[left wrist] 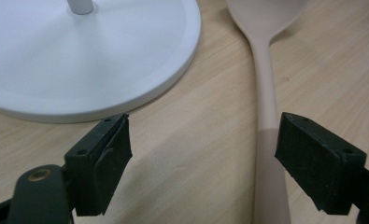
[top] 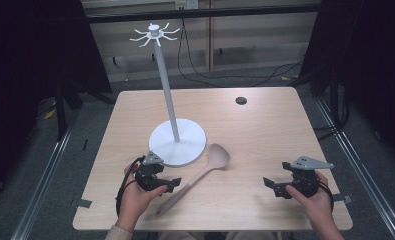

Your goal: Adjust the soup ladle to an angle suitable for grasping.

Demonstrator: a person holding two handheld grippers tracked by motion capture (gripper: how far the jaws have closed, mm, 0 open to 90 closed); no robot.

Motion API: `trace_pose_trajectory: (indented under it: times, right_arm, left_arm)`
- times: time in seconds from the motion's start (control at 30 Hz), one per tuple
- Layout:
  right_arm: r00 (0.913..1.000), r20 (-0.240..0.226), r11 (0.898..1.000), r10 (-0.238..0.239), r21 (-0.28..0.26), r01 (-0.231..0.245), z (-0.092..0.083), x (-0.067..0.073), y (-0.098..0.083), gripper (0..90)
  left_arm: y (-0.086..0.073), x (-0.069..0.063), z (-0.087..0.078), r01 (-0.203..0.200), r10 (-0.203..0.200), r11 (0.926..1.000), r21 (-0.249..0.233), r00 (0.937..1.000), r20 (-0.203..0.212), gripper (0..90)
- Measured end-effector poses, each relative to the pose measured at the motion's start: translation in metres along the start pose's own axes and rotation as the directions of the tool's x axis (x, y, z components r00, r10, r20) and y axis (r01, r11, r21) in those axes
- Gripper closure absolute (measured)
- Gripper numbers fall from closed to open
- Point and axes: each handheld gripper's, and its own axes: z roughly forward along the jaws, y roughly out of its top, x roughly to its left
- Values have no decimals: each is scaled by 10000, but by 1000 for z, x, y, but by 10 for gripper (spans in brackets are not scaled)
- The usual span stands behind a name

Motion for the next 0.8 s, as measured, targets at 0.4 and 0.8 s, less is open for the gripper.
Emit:
trace_pose_trajectory:
  times: [0.4, 0.8]
  right_arm:
    - [9972, -564, 9987, -492, 126, 500, 27, 16, 17, 62]
    - [9963, -767, 9991, -377, 140, 389, 39, 16, 24, 64]
  left_arm:
    - [-15, -4, -14, 245, -246, 9997, 32, 9992, 306, 268]
    - [-23, -18, -16, -232, 195, 9988, 423, 9962, 854, 472]
